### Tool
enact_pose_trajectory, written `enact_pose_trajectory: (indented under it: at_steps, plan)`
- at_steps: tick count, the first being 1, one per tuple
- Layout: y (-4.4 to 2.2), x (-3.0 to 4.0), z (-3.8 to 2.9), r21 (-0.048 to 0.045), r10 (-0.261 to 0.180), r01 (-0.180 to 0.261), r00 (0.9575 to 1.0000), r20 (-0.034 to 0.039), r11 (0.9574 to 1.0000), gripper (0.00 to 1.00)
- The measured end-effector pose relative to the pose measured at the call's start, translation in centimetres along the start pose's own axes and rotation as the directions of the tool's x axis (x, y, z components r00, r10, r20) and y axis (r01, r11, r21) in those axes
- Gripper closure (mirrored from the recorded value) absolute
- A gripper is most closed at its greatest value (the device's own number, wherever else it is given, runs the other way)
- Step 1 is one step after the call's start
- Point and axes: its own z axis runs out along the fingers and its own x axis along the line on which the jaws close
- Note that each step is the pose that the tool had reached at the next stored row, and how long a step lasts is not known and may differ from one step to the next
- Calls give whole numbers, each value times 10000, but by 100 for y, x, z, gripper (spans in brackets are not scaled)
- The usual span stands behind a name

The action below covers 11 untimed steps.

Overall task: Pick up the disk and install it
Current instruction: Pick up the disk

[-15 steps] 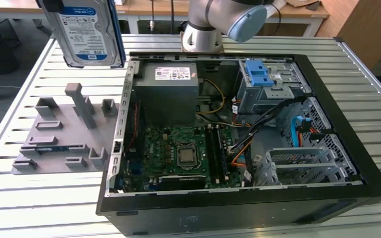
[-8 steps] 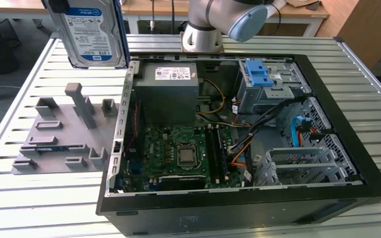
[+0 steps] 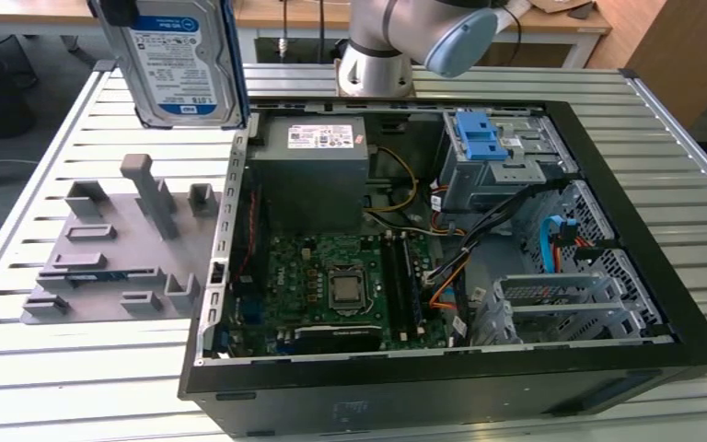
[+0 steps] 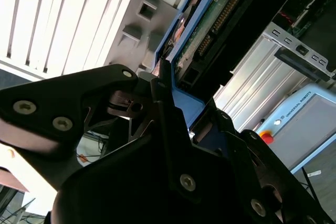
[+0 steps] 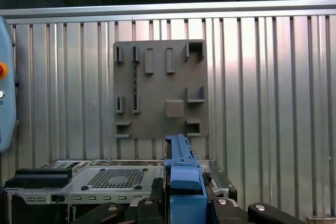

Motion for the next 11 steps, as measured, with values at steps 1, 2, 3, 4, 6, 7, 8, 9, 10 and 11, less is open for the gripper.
enact_pose_trajectory:
  at_steps: [1, 2, 3, 4, 6, 7, 8, 9, 10, 11]
  plan:
    - [-12, 4, 0, 0, 0, 0, 10000, 0, 10000, 64]
    - [-25, 9, 0, 0, 0, 0, 10000, 0, 10000, 64]
    - [-37, 13, 1, -1, 0, 0, 10000, 0, 10000, 64]
    - [-50, 17, 1, 0, 0, 0, 10000, 0, 10000, 64]
    - [-77, 26, 1, -2, -1, 1, 10000, 0, 10000, 64]
    - [-90, 30, 1, -3, 0, 0, 10000, 0, 10000, 64]
    - [-103, 35, 1, -3, 0, 0, 10000, 0, 10000, 64]
    - [-115, 39, 1, -4, 0, 0, 10000, 0, 10000, 64]
    - [-128, 43, 1, -4, 0, 0, 10000, 0, 10000, 64]
    - [-142, 48, 1, -5, 0, 0, 10000, 0, 10000, 64]
